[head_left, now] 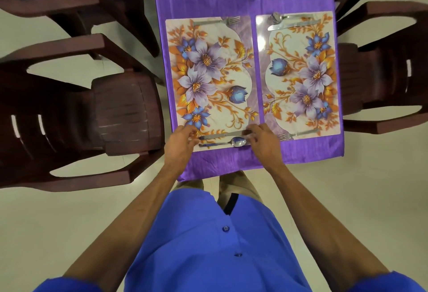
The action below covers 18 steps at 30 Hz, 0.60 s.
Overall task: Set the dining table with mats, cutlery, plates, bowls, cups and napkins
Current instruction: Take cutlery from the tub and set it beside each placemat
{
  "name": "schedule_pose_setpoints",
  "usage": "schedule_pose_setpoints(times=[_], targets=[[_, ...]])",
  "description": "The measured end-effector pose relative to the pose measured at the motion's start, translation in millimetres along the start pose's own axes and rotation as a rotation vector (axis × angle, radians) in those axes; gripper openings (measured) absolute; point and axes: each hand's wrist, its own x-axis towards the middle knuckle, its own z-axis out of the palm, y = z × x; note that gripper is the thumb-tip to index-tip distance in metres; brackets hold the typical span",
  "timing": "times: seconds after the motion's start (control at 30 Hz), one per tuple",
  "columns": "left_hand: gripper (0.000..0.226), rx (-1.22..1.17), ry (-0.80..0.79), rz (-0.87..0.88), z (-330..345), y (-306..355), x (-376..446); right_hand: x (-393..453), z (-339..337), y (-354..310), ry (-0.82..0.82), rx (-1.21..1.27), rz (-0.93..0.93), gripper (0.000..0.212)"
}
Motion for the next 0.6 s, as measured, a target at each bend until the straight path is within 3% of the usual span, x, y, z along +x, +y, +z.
schedule_pose_setpoints(times=[0.33,0.6], targets=[[0.042,0.572,-0.130,0.340,1,2,2,22,-8,-2,-0.087,-0.174,-0.118,0.025],[0.021,0.375,0.037,0.196,-3,5,11,25,-6,-4,-0.016,0.060,0.026,0.022]])
